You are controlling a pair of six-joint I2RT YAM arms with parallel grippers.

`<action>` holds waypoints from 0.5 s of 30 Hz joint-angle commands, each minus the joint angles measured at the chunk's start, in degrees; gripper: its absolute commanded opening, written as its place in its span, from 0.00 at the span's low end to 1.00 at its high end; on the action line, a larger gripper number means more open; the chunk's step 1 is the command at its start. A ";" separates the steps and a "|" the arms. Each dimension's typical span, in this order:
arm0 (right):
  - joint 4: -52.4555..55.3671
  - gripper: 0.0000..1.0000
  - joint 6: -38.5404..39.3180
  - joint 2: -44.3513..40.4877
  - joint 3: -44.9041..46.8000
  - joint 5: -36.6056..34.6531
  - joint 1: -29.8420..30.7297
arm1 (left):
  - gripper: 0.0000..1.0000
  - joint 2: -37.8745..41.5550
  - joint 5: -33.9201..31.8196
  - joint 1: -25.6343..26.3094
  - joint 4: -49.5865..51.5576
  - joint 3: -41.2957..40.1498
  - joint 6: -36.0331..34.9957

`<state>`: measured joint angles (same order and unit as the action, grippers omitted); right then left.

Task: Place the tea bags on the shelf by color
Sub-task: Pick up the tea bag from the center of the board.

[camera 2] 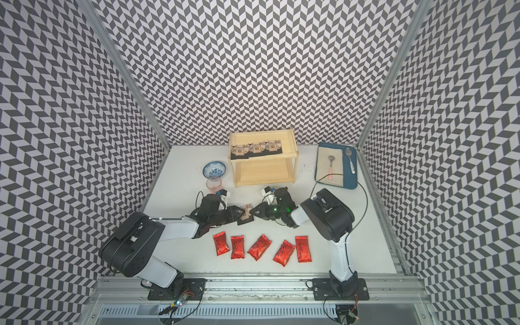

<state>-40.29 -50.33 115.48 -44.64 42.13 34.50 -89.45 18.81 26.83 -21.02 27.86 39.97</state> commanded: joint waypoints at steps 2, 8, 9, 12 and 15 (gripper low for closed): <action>-1.41 0.14 0.50 0.66 -1.32 0.15 0.48 | 0.48 -0.28 -0.13 -0.46 2.25 -1.34 -0.15; -1.37 0.02 0.34 -0.14 -1.15 -0.44 0.54 | 0.48 0.02 0.01 -0.63 2.38 -1.27 -0.24; -1.31 0.00 0.32 -0.48 -1.06 -0.62 0.55 | 0.48 0.21 0.09 -0.70 2.38 -1.27 -0.24; 0.30 0.00 0.81 -1.52 -1.06 -1.62 0.58 | 0.48 1.12 0.09 -1.05 2.96 -1.03 -0.19; 2.14 0.00 1.61 -3.36 -0.84 -2.47 0.48 | 0.49 3.22 0.35 -1.85 5.41 0.29 -0.65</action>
<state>-38.30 -50.19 115.00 -44.97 41.12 34.72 -88.53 19.20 26.00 -19.62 27.86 39.94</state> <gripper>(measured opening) 0.041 0.485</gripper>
